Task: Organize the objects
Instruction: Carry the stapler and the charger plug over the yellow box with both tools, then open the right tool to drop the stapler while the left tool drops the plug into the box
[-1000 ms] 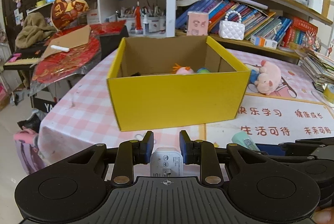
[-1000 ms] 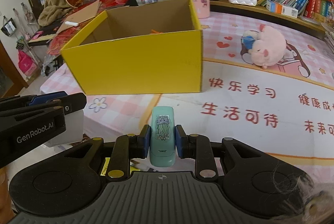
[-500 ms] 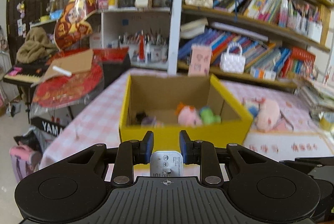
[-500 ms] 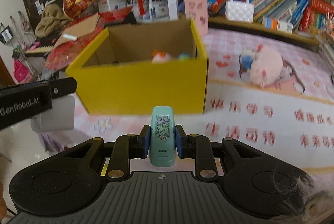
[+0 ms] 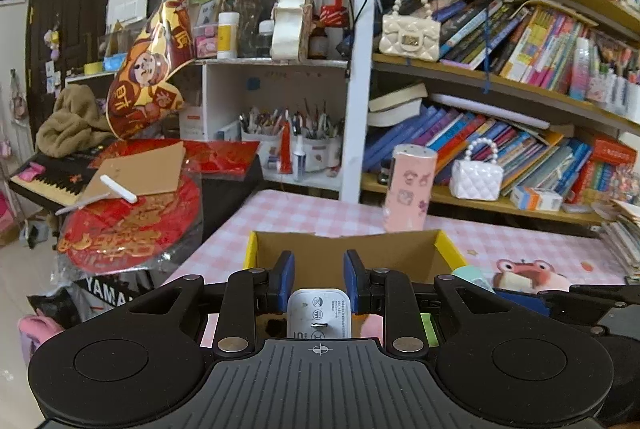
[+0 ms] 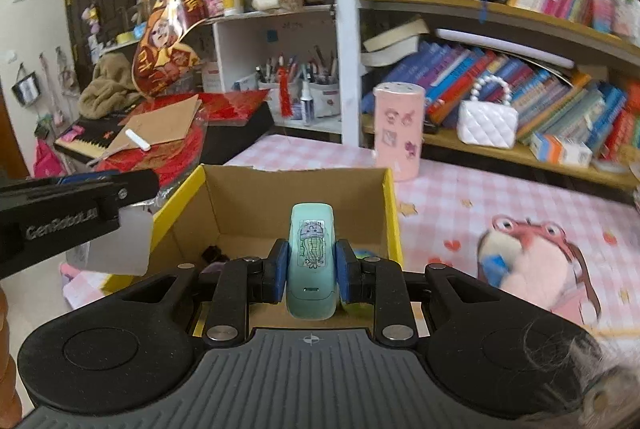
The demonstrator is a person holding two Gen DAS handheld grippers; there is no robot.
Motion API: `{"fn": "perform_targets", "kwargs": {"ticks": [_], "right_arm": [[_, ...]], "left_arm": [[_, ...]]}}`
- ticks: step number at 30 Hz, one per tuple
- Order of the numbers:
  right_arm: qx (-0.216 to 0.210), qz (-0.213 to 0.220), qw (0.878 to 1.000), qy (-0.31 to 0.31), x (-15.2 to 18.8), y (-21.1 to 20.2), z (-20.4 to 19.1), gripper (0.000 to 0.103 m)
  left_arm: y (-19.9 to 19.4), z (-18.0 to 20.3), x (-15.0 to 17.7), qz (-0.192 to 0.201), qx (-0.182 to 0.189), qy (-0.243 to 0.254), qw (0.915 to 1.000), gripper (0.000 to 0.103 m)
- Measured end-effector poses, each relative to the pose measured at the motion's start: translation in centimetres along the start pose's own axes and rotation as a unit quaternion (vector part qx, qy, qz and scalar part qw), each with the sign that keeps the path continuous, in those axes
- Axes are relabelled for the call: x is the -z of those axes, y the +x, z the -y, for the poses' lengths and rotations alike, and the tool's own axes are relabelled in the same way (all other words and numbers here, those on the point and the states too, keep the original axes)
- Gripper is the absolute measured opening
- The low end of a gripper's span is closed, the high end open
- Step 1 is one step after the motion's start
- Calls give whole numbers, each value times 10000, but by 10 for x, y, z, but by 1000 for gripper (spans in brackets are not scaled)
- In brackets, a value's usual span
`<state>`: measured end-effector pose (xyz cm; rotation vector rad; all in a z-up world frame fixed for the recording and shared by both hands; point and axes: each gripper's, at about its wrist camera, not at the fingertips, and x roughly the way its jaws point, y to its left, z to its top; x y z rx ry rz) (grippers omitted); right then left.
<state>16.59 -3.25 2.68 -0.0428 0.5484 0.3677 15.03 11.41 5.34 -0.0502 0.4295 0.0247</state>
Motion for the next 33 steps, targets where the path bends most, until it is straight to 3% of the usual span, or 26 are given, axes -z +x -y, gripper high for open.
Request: {"fn": "perform_targets", "kwargs": {"ticks": [8, 17, 22, 33], "right_arm": [[-298, -454, 9964, -651, -1, 58, 0, 23], [-666, -1006, 9804, -1559, 10, 100, -6, 23], [-797, -1161, 9748, -1728, 11, 108, -4, 23], [-861, -1461, 9684, -1830, 11, 112, -7, 23]], "left_arm": [[55, 8, 8, -475, -284, 128, 9984, 25], [88, 20, 23, -919, -437, 549, 9933, 25], [94, 26, 28, -1036, -414, 750, 9909, 25], [101, 24, 35, -1274, -378, 613, 9892, 25]]}}
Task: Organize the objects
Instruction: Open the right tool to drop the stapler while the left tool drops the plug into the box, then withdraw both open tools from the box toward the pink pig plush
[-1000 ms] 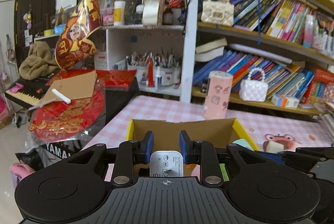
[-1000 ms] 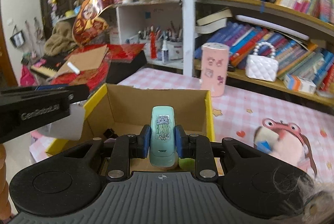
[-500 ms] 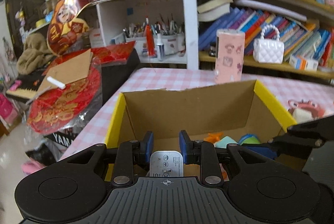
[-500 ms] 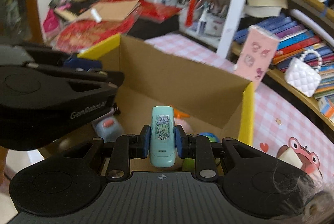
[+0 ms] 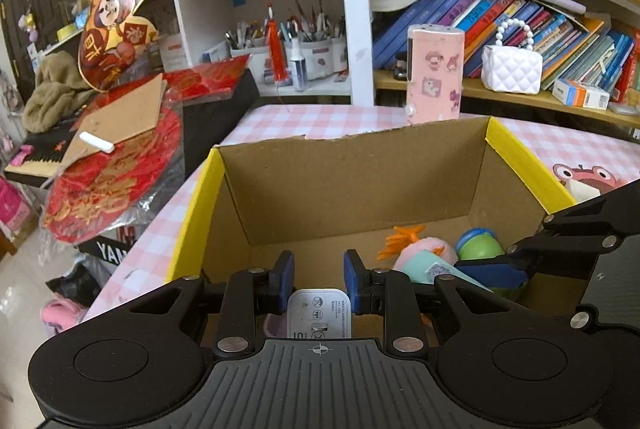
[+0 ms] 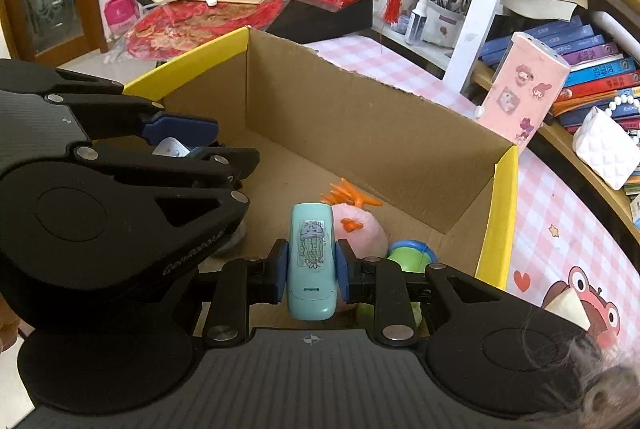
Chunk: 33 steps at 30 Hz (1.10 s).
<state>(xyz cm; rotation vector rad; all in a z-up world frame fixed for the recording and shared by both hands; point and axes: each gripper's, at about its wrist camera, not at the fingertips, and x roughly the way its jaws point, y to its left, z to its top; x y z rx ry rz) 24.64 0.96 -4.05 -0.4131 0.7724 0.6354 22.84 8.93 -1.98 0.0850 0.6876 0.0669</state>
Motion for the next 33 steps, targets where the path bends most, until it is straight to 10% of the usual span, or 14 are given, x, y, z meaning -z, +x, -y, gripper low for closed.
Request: {"fn": "perform_targets", "kwargs": {"ticks": [6, 33], "right_arm": [[110, 268, 9996, 70, -1, -8, 0, 44], [1072, 1229, 9847, 621, 35, -107, -36, 58]], "left_arm": [[-15, -7, -7, 336, 10, -205, 9992, 39], [-113, -41, 29, 1028, -13, -704, 9922, 63]]}}
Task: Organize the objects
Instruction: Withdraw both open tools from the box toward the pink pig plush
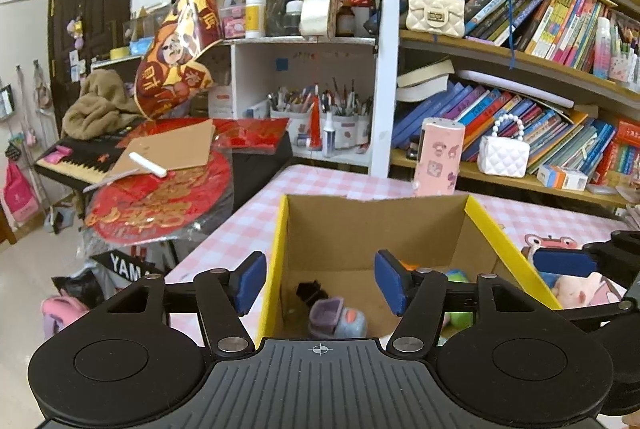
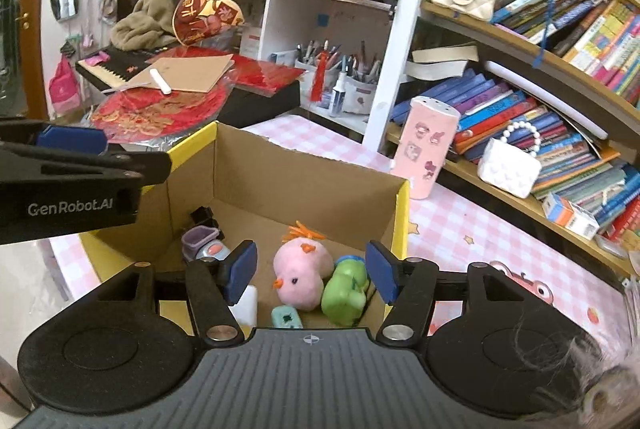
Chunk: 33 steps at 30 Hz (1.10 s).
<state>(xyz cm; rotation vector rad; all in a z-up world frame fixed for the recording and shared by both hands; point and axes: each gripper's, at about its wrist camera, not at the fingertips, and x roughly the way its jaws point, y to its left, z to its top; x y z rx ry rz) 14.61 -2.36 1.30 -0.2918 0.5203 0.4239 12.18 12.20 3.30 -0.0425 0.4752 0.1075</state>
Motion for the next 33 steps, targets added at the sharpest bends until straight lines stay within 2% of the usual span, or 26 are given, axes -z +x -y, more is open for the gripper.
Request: {"fn": "perform_targets", "kwargs": {"ticks": [19, 21, 26, 33], "right_arm": [[120, -336, 9987, 356, 51, -56, -25, 59], [187, -359, 9980, 476, 56, -60, -26, 63], [399, -453, 9940, 911, 70, -70, -28, 67], [637, -475, 9912, 1056, 87, -86, -38, 70]], "left_arm": [[-50, 3, 51, -336, 165, 217, 9991, 67], [-54, 2, 54, -361, 159, 246, 9989, 74], [-64, 2, 64, -381, 114, 301, 9988, 80], [-78, 3, 79, -503, 74, 378, 9980, 81]]}}
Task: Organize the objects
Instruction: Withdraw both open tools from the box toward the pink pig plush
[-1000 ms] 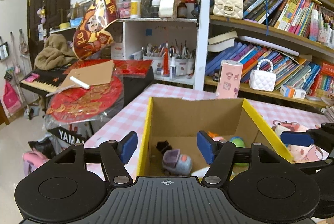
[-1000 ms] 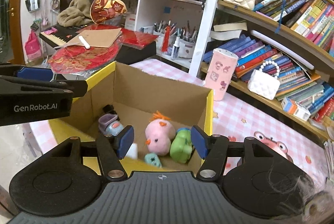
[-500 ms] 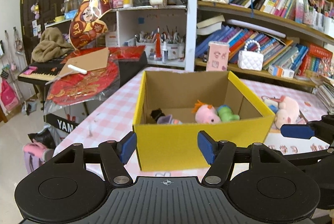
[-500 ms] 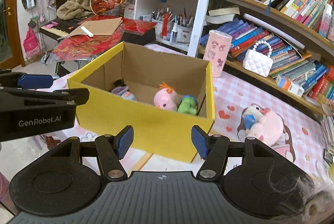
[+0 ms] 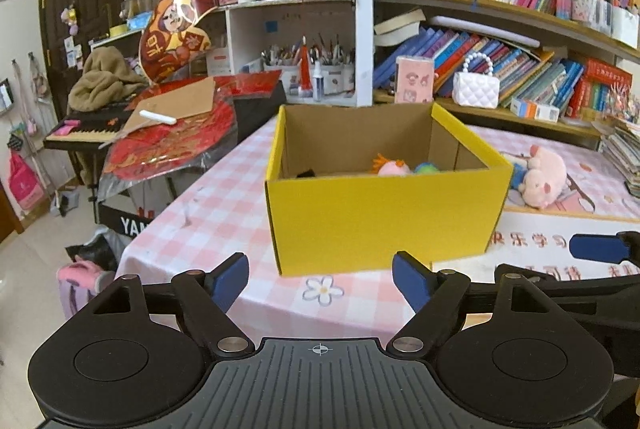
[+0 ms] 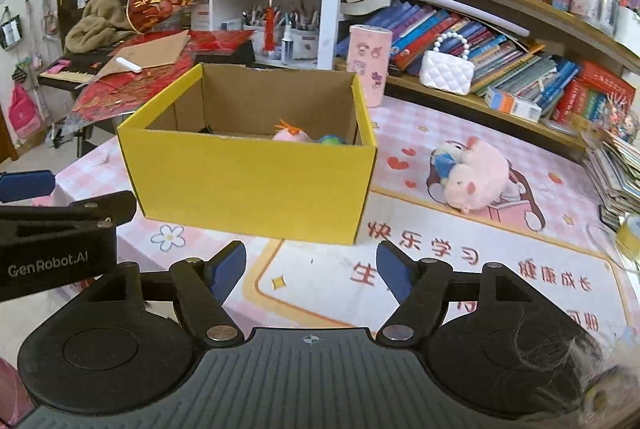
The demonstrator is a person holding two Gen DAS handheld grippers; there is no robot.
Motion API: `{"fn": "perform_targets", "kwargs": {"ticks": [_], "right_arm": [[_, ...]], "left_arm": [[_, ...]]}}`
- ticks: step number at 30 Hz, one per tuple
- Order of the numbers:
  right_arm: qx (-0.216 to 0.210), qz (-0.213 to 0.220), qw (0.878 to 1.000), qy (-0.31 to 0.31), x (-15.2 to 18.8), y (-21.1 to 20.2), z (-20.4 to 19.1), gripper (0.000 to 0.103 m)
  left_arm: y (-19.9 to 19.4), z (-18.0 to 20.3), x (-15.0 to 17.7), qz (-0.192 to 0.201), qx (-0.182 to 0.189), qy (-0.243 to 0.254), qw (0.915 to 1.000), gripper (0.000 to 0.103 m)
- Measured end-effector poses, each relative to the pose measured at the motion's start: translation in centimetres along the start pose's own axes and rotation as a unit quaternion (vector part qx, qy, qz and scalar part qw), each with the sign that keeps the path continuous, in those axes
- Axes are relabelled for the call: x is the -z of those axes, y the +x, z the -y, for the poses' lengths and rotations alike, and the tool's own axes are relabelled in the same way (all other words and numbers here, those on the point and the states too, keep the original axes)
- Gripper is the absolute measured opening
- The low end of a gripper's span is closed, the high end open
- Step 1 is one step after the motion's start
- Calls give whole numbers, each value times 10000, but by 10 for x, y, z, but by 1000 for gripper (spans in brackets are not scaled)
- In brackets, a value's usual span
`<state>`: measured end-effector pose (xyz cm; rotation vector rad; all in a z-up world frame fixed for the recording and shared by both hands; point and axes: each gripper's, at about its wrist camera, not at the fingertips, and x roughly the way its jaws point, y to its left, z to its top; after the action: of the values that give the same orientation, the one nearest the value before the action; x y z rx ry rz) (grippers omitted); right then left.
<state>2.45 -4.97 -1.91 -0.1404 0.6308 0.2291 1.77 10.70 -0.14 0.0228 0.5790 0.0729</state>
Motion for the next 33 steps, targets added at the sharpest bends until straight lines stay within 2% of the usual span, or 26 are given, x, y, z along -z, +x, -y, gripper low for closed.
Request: {"fn": "perform_targets", "kwargs": {"ticks": [7, 18, 33], "right_arm": [[-18, -306, 9991, 306, 16, -1, 2, 70], [314, -529, 9954, 732, 29, -7, 19, 71], [934, -681, 9878, 1039, 32, -1, 69, 73]], "left_arm": [[-5, -1, 11, -131, 61, 169, 9998, 82], [1, 11, 15, -307, 388, 286, 9984, 83], [29, 65, 2, -384, 958, 592, 9929, 86]]}}
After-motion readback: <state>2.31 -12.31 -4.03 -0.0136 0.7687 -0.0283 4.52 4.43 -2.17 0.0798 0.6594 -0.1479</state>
